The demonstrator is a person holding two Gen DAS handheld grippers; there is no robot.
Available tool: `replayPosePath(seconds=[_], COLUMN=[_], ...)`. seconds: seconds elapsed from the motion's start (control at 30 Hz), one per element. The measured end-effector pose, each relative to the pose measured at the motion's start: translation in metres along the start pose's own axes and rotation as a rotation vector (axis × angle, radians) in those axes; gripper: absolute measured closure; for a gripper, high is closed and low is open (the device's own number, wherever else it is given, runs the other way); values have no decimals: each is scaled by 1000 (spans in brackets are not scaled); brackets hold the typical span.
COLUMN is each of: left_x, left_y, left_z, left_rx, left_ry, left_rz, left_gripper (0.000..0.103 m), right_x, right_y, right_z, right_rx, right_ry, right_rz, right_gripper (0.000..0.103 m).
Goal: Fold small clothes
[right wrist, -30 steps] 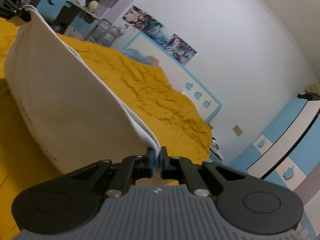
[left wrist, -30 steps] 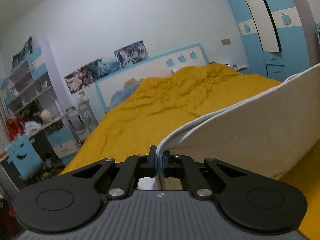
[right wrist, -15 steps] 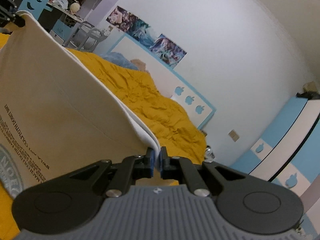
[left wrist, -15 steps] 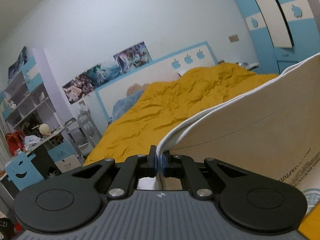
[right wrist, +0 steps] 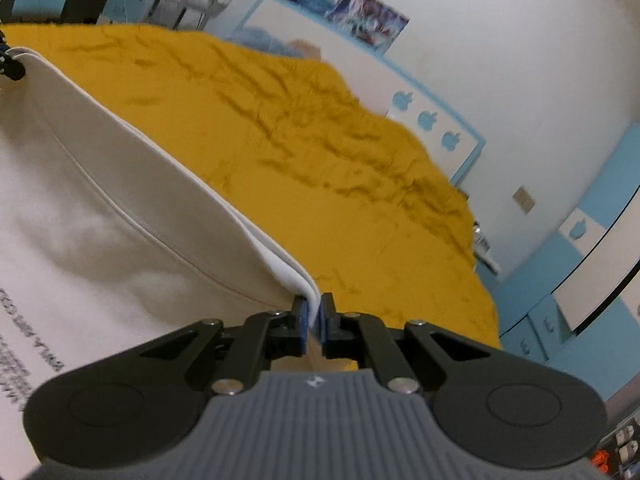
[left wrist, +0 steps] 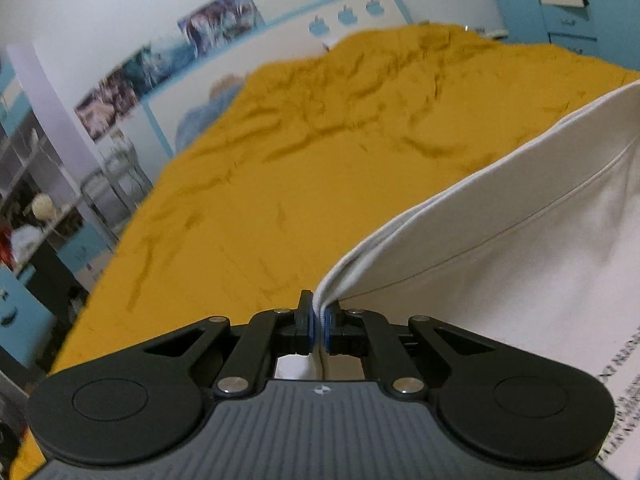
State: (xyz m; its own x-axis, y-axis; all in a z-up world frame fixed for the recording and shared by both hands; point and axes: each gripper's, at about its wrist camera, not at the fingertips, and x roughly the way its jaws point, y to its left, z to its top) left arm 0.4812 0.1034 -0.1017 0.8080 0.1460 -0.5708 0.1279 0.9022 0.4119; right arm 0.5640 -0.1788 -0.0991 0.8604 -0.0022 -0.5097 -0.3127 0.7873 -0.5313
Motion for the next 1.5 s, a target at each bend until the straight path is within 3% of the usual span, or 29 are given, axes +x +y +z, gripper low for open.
replayPosePath(seconds=[0.17, 0.3, 0.4, 0.57, 0.7, 0.83, 0.93, 1.07, 1.33, 1.4, 1.5], left_x=[19, 17, 12, -6, -33, -64, -86, -115, -119, -116, -112], left_y=[8, 20, 33, 63, 77, 80, 78, 69, 49, 46, 38], left_z=[-9, -11, -11, -13, -20, -25, -28, -44, -99, -112, -127], left_rx=[-47, -71, -97, -165, -202, -241, -294, -351, -432, -460, -445], left_ry=[36, 39, 39, 54, 55, 57, 64, 67, 102, 131, 151], left_rz=[-22, -21, 12, -15, -55, -98, -146, -191, -176, -173, -148], left_gripper=[82, 70, 69, 69, 71, 74, 78, 78, 89, 92, 94], right_x=[40, 49, 40, 12, -19, -57, -84, -118, -139, -138, -140], right_y=[15, 5, -3, -26, -42, -37, -26, -3, 20, 24, 36], right_z=[-7, -10, -15, -29, -43, -50, -51, -58, -118, -136, -155], right_rx=[39, 127, 160, 265, 413, 498, 516, 501, 622, 663, 647], right_ry=[44, 44, 39, 69, 109, 132, 161, 185, 291, 322, 313], right_rz=[8, -6, -40, -45, 27, 110, 174, 219, 139, 136, 117], right_gripper=[99, 78, 57, 57, 57, 58, 69, 69, 69, 78, 78])
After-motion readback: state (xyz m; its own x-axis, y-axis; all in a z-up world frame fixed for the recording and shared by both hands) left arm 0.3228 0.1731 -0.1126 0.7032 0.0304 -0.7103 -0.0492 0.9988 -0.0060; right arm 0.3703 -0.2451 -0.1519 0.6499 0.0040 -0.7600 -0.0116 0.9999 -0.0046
